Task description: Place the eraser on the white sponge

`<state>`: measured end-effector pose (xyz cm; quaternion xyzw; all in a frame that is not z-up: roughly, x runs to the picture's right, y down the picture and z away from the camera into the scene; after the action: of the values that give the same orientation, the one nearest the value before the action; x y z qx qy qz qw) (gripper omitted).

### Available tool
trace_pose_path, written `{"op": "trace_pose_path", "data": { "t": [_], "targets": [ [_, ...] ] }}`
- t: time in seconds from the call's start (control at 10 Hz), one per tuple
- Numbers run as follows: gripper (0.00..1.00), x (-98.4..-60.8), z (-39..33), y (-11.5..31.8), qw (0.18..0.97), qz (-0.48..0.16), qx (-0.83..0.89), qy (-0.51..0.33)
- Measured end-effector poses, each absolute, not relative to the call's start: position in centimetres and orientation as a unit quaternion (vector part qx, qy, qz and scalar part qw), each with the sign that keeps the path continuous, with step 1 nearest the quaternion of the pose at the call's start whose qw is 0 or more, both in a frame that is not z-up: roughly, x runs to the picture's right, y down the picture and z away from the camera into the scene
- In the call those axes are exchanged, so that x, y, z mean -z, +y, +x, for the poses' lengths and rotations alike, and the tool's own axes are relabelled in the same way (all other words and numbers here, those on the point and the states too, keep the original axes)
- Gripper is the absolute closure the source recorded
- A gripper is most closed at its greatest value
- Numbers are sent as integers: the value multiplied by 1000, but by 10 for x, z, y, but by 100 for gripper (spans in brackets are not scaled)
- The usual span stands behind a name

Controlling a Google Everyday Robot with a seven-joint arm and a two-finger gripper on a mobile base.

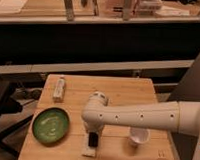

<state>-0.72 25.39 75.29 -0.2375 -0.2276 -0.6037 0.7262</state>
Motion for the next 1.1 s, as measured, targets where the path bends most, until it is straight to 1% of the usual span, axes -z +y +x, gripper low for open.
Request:
{"op": "trace_pose_path", "data": {
  "t": [0.2, 0.5, 0.6, 0.7, 1.1],
  "targets": [
    [72, -753, -7, 255, 725, -236, 605, -230],
    [64, -754, -7, 257, 721, -234, 609, -234],
    [59, -754, -7, 258, 720, -233, 610, -234],
    [57, -755, -7, 258, 720, -232, 611, -235],
    [57, -756, -7, 260, 716, -230, 614, -239]
  ]
}}
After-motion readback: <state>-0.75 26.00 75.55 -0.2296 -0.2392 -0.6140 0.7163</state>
